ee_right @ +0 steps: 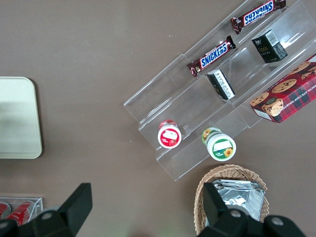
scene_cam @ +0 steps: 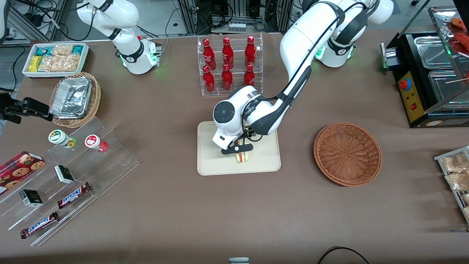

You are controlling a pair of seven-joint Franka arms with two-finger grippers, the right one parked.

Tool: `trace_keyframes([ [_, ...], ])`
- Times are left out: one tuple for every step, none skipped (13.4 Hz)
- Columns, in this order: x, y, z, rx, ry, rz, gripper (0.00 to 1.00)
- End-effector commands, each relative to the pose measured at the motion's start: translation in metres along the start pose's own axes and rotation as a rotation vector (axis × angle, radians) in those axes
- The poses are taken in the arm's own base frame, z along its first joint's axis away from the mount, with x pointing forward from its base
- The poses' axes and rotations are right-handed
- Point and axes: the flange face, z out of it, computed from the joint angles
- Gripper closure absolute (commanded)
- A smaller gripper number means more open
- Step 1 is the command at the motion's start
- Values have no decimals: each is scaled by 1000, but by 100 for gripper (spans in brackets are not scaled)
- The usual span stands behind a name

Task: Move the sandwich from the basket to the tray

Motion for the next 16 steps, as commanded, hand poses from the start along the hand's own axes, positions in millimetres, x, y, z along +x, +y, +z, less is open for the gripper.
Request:
trace_keyframes([
  [-5, 2, -35, -8, 27, -18, 0],
  [-5, -1, -44, -9, 26, -19, 0],
  [-6, -5, -56, -11, 26, -20, 0],
  [-9, -7, -68, -17, 18, -16, 0],
  [-11, -10, -83, -25, 16, -19, 0],
  [-13, -13, -96, -28, 21, -19, 0],
  [-16, -17, -115, -37, 34, -18, 0],
  [-19, -21, -130, -40, 43, -15, 0],
  [-22, -26, -144, -38, 48, 6, 0],
  [-23, -32, -156, -36, 52, 38, 0],
  [-24, -37, -165, -34, 58, 89, 0],
  [-26, -43, -172, -27, 47, 138, 0],
  [-20, -53, -175, -21, 19, 166, 0],
  [-2, -75, -185, -41, 2, 176, 0],
  [11, -96, -192, -70, -31, 207, 0],
  [22, -117, -196, -82, -47, 249, 0],
])
